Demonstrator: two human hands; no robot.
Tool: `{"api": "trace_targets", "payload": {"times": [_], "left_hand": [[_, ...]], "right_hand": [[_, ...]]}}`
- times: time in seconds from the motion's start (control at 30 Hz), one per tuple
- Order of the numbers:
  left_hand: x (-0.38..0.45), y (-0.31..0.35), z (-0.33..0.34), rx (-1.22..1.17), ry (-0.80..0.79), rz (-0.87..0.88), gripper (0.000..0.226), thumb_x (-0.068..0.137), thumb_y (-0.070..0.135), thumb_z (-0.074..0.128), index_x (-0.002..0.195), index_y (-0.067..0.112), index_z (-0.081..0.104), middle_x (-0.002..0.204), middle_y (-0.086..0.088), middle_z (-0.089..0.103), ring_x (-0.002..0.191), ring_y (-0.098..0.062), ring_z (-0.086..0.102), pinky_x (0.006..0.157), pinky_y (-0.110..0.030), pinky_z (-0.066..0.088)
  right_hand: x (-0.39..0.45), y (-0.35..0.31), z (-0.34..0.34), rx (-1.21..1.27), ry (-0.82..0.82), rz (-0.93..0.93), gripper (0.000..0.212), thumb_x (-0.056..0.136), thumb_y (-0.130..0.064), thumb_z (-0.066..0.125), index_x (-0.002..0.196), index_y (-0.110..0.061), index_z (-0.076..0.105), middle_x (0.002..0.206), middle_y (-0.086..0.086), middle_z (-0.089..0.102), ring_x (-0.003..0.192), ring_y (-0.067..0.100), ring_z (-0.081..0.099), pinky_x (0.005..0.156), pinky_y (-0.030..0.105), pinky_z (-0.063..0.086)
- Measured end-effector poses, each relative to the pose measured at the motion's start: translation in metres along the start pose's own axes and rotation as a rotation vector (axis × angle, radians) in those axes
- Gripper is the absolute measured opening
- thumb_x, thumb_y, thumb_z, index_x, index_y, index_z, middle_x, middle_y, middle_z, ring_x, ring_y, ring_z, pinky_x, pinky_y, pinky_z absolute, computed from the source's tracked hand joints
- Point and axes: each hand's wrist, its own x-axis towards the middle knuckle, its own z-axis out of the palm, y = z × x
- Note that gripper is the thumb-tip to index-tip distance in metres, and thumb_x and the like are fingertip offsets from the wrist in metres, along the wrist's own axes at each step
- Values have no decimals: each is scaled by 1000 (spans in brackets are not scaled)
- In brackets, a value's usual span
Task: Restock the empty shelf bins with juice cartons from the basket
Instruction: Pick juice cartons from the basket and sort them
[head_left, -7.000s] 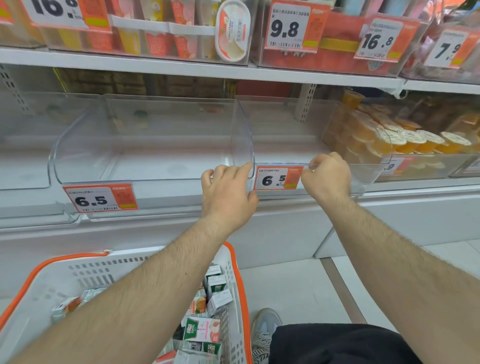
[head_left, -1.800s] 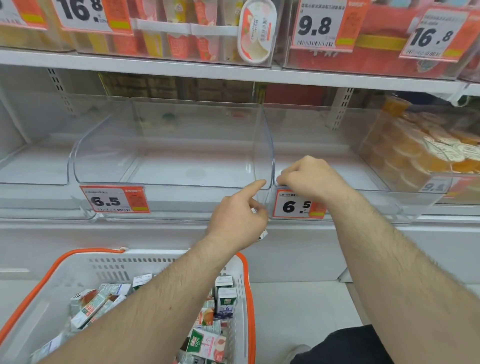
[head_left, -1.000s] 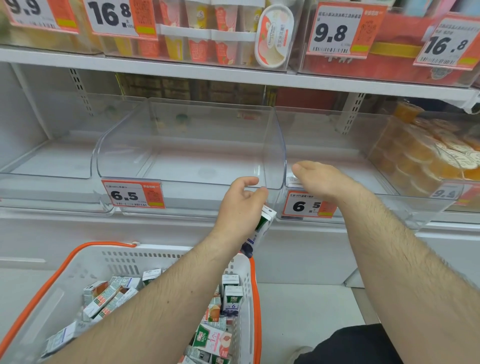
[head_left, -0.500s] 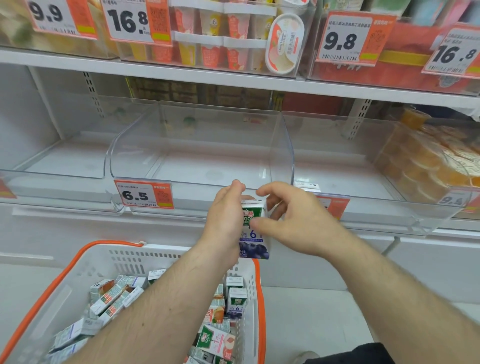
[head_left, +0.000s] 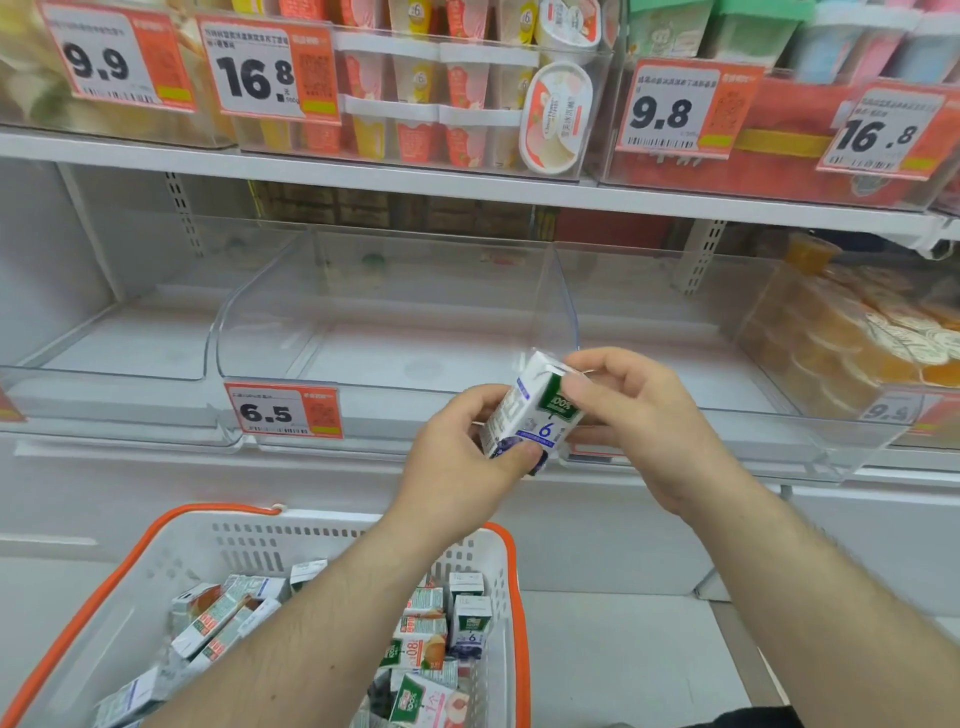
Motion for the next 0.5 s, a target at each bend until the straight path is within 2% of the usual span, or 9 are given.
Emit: {"api": "trace_targets", "payload": {"times": [0.07, 0.1, 0.2, 0.23, 0.3, 0.33, 0.4, 0.43, 0.5], "left_hand": [[9, 3, 8, 98, 16, 87, 38, 74, 14, 78, 96, 41, 62, 93, 16, 71, 87, -7, 68, 81, -37, 57], [14, 6, 12, 135, 19, 136, 37, 72, 21, 76, 98, 43, 62, 95, 16, 71, 89, -7, 67, 83, -38, 55], [24, 13, 27, 286, 25, 256, 53, 81, 29, 72, 131, 38, 54, 121, 15, 61, 108, -4, 56, 98, -31, 46], [26, 10, 30, 409, 41, 305, 61, 85, 31, 69, 142, 34, 45, 133, 11, 54, 120, -7, 48, 106, -29, 38], [28, 0, 35, 745, 15, 359, 73, 90, 39, 62, 152, 36, 23, 152, 3, 33, 140, -15, 25, 115, -36, 15], [27, -6, 38, 907, -35, 330, 76, 91, 42, 57, 153, 40, 13, 158, 0, 20, 145, -20, 12, 117, -41, 3], [23, -18, 47, 1086, -131, 254, 78, 93, 43, 51, 152, 45, -1, 162, -1, 3, 148, -24, -6, 114, -49, -14], [22, -22, 50, 1118, -150, 242, 78, 93, 42, 49, 151, 45, -2, 162, -1, 0, 148, -25, -10, 112, -51, -19], [21, -24, 54, 1128, -138, 247, 77, 92, 39, 49, 151, 46, 1, 163, 1, 0, 148, -26, -13, 108, -52, -25]], "right_hand": [[2, -1, -2, -150, 91, -42, 27, 79, -46, 70, 102, -32, 68, 94, 0, 74, 82, 21, 71, 77, 51, 59], [4, -2, -4, -220, 152, -85, 31, 73, -52, 65, 98, -35, 71, 91, -6, 74, 83, 19, 70, 76, 49, 59], [10, -12, -24, -243, 447, -214, 23, 73, -43, 59, 86, -30, 73, 80, -12, 72, 79, 9, 68, 75, 40, 58], [12, -16, -35, -286, 571, -245, 20, 76, -38, 58, 87, -28, 72, 79, -13, 70, 77, 4, 65, 74, 36, 57], [19, -17, -59, -418, 737, -231, 19, 82, -33, 58, 95, -26, 69, 85, -15, 68, 79, 3, 58, 77, 29, 51], [23, -14, -68, -488, 759, -175, 22, 84, -32, 59, 103, -27, 68, 95, -15, 69, 85, 4, 56, 82, 27, 47], [33, 1, -77, -647, 696, -22, 37, 87, -33, 59, 123, -26, 64, 120, -5, 67, 108, 16, 56, 94, 30, 42], [38, 9, -78, -708, 635, 48, 42, 88, -33, 59, 129, -26, 62, 128, -1, 64, 117, 22, 55, 97, 33, 42], [44, 20, -75, -772, 511, 146, 44, 88, -33, 59, 132, -27, 60, 133, 1, 61, 122, 27, 53, 98, 33, 42]]}}
